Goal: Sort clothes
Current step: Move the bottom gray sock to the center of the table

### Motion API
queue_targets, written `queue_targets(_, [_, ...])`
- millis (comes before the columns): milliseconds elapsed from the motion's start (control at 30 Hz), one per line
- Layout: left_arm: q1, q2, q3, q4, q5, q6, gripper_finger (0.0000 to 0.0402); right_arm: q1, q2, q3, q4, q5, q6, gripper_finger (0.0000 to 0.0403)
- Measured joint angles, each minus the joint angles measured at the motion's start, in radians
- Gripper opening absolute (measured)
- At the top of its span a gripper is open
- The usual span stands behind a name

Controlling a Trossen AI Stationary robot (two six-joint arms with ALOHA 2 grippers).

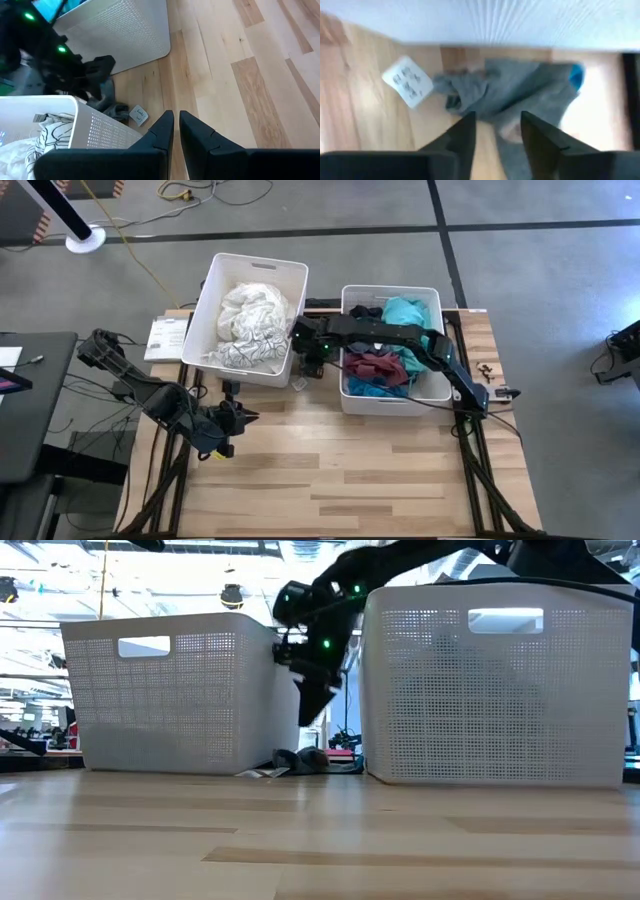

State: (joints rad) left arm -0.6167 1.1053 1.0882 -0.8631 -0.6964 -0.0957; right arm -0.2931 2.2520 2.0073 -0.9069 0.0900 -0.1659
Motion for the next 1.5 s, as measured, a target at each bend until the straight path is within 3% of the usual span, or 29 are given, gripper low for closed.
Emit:
queue_targets(133, [0.000, 0.000, 0.000, 0.000, 0.000, 0.001, 0.0028, 0.012, -0.003, 0.055, 0.015, 0.004, -0.014, 0.0216])
queue_targets(233, [0.000, 0.000, 0.000, 0.000, 0.000, 0.001, 0.0028, 0.017, -0.003, 0.065, 0.028, 0.007, -0.013, 0.0230])
queue_targets(500, [0.000, 0.000, 0.000, 0.013, 0.000, 0.006, 0.0028, -0.015, -0.003, 0.065, 0.044, 0.000, 0.027, 0.0218])
queue_targets(800, [0.000, 0.001, 0.000, 0.050, 0.000, 0.025, 0.0028, -0.019, 0.101, 0.065, 0.128, -0.149, 0.064, 0.0211])
queue_targets(1067, [0.000, 0.000, 0.000, 0.046, 0.000, 0.023, 0.0028, -0.021, 0.182, 0.130, 0.057, -0.142, 0.080, 0.0211])
queue_targets(1500, [0.000, 0.000, 0.000, 0.045, 0.000, 0.026, 0.0028, -0.029, 0.179, 0.134, -0.171, -0.034, 0.090, 0.0203])
